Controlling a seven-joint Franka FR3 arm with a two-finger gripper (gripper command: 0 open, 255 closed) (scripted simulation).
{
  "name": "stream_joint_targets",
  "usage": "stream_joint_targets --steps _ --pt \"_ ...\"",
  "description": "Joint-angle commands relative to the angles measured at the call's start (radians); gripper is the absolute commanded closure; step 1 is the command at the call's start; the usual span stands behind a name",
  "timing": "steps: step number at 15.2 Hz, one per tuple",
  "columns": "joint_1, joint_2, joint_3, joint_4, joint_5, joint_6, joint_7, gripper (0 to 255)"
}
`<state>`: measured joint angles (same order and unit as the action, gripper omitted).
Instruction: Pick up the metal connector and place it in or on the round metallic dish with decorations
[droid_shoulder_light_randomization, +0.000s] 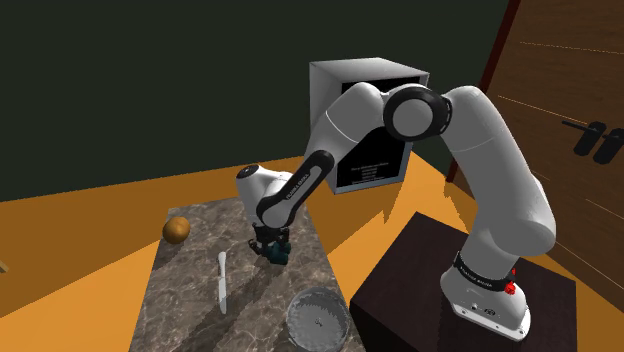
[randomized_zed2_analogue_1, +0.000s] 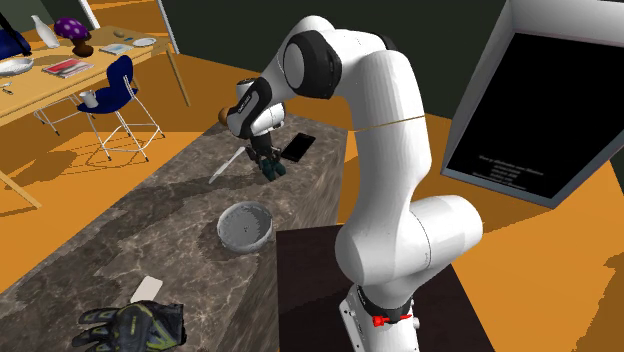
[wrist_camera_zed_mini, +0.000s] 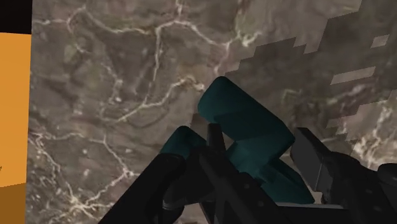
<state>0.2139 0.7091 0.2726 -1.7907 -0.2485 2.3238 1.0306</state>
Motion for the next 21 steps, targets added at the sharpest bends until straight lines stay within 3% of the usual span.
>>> stream_joint_targets --steps 1,13,14,15,16,17,21 --pt "0.002 0.007 0.002 -0.001 0.001 0.004 0.000 255" --pt "-0.009 -0.047 0.015 -0.015 0.016 -0.034 -0.009 255" --pt "-0.009 -0.047 0.015 -0.015 0.016 -0.034 -0.009 0" --pt "0.043 -0.156 -0.041 -0.211 -0.108 0.183 0.088 0" --pt "0.154 -0.236 -0.163 -0.371 -0.303 0.386 0.261 0" --pt "0.194 -0.247 -0.206 -0.397 -0.345 0.424 0.302 0" --pt "0.203 -0.192 -0.228 -0.371 -0.370 0.456 0.322 0"
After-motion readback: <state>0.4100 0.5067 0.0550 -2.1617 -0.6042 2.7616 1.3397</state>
